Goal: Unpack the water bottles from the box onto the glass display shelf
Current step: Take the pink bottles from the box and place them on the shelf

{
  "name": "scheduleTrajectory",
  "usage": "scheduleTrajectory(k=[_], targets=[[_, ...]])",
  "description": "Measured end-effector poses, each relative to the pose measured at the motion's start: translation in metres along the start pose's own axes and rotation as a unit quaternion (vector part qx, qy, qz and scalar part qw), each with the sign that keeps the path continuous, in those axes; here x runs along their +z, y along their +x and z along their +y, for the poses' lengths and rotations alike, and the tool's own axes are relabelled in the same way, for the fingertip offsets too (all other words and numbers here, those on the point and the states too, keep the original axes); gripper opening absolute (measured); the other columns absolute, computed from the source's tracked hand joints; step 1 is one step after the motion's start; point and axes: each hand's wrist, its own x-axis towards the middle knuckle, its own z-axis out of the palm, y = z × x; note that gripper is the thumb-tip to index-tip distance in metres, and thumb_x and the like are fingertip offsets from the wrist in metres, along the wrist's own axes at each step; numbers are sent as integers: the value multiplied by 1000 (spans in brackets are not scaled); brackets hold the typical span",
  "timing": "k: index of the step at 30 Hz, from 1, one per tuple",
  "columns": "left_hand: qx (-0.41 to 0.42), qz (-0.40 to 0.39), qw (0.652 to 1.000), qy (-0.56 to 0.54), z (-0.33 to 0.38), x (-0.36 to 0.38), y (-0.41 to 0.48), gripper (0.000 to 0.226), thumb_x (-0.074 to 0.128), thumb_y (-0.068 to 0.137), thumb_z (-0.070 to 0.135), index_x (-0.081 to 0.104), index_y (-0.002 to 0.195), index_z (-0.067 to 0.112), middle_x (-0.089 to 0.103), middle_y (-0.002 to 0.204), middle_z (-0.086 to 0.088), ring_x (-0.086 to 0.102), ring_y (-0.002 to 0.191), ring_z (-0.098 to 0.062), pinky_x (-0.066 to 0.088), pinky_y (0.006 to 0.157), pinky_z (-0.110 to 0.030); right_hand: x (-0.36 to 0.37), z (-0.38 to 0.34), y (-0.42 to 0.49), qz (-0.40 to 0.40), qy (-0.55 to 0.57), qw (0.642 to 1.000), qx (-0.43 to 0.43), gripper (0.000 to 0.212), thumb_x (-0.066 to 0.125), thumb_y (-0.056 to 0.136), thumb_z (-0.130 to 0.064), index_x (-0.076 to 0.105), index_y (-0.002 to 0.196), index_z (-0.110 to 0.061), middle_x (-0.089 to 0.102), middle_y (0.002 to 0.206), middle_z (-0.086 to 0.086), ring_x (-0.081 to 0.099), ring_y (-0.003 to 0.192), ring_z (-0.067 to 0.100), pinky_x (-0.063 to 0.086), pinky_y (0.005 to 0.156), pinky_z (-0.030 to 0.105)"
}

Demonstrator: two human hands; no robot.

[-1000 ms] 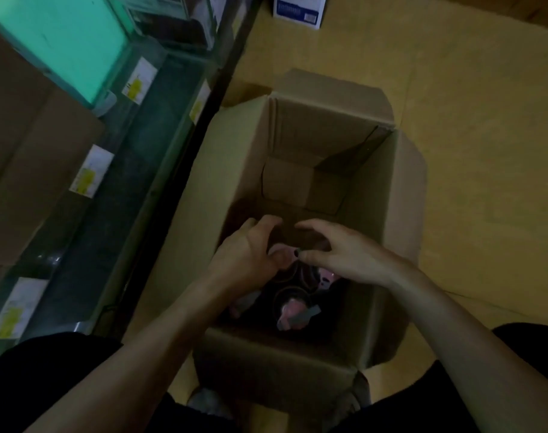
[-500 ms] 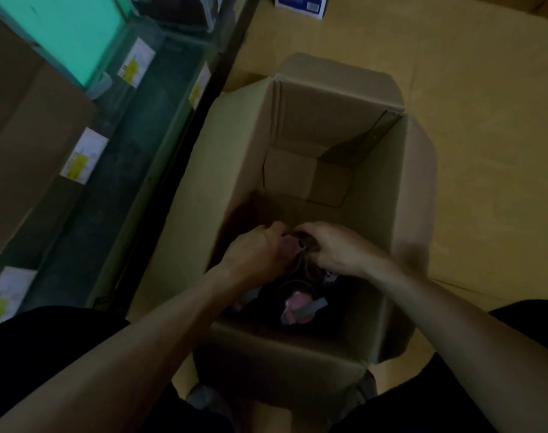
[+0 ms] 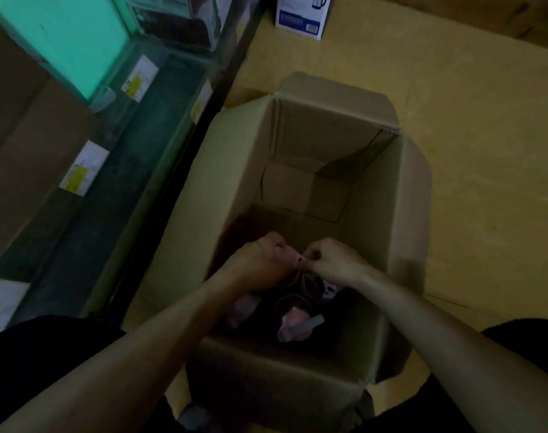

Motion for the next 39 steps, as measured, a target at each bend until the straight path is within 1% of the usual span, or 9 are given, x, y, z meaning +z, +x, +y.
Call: scheduleTrajectory(k=[2,5,9,16,21,27,30,36,39], targets=[[0,28,999,-22,-2,1,2,27,64,94,42,56,108,20,59,112,-4,61,114,-27,50,92,-36,-1,1,0,-4,57,998,12,12,69,97,-37,69,91,-26,67,95,-5,61,88,10,45,67,27],[2,79,997,-13,-10,0,9,35,59,97,45,60,109,13,67,108,-7,65,105,-28,52,85,-36,-5,1,-2,3,182,983,24,12,71,96,-30,75,96,-18,70,98,-3,64,92,12,46,72,27],[-6,95,994,-45,-11,-2,14,44,50,100,50,56,71,17,69,88,-12,67,88,-32,42,66,-31,-8,-8,-8,33,365,930,14,9,74,94,-22,77,90,-14,76,90,3,69,88,20,51,82,35],[5,117,958,-262,4,-6,13,50,49,101,53,72,91,10,71,79,0,66,72,-15,49,69,-31,-10,-31,-23,54,525,849,-2,6,71,95,-12,77,94,-9,78,85,9,74,78,19,60,74,31],[48,167,947,-269,10,-7,14,39,55,100,46,68,89,11,65,79,3,60,73,-9,46,67,-28,-9,-41,-32,78,519,851,-22,15,69,96,-13,80,104,-18,80,102,8,76,102,26,58,99,48],[50,209,941,-261,9,-20,15,25,55,100,24,62,77,16,61,70,4,55,65,-5,40,55,-18,-9,-49,-43,57,463,881,-76,26,62,100,-15,79,112,-30,79,110,-4,73,107,11,56,102,38],[46,217,948,-228,9,-24,16,20,53,98,23,63,84,13,62,85,-2,55,75,-10,39,65,-26,-15,-49,-45,89,374,918,-95,23,62,100,-18,76,110,-34,75,111,-12,68,108,1,54,100,30],[60,216,954,-198,5,-21,18,18,56,99,23,68,96,9,43,116,0,51,105,-11,28,77,-12,-13,-38,-39,112,324,938,-59,21,70,93,-20,64,106,-36,67,106,-11,64,101,6,54,90,28],[60,204,951,-225,4,-20,16,19,54,100,23,66,89,14,57,104,7,55,95,-8,35,69,-15,-13,-34,-37,137,330,933,-43,29,76,87,-19,58,104,-34,67,100,-7,63,88,5,51,76,22]])
